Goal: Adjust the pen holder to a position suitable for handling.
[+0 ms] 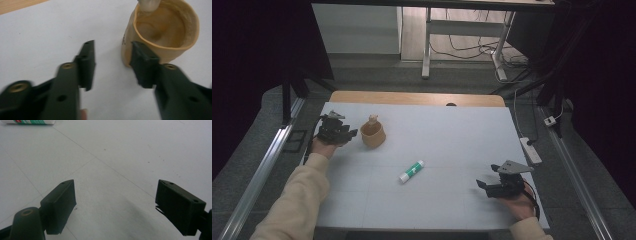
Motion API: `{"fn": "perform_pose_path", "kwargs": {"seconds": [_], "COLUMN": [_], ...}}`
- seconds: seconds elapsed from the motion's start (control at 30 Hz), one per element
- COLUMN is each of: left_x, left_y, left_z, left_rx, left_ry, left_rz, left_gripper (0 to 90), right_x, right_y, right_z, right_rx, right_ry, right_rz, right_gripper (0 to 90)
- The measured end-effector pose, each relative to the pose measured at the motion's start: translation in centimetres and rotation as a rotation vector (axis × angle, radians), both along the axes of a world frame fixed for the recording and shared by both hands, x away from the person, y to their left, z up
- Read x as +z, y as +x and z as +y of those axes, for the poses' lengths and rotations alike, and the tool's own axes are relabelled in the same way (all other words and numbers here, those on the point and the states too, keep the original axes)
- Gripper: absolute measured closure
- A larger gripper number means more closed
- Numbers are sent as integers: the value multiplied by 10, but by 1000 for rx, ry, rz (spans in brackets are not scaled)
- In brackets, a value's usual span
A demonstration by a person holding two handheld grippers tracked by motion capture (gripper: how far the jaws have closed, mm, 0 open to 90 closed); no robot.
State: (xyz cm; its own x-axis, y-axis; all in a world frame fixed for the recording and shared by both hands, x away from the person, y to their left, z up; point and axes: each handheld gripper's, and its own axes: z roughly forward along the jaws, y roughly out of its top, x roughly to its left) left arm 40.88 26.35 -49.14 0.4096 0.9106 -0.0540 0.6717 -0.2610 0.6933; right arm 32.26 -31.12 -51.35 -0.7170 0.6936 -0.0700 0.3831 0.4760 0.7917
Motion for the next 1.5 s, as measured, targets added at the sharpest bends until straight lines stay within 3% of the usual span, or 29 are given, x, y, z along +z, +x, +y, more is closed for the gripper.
{"fn": "perform_pose_path", "kwargs": {"seconds": [0.13,0.27,0.83,1.5], "left_x": [-4,-7,-19,-27], "left_y": [5,7,17,21], "left_z": [-1,-1,-10,-12], "left_rx": [-11,-9,-54,-41], "left_ry": [8,-9,-35,-37], "left_rz": [17,28,59,83], "left_gripper": [794,878,883,883], "right_x": [0,-1,-1,-1], "right_y": [0,0,0,0], "right_z": [0,0,0,0], "right_rx": [0,1,0,-5], "right_ry": [-2,1,2,-1], "right_rz": [0,3,1,3], "right_gripper": [166,167,168,181]}}
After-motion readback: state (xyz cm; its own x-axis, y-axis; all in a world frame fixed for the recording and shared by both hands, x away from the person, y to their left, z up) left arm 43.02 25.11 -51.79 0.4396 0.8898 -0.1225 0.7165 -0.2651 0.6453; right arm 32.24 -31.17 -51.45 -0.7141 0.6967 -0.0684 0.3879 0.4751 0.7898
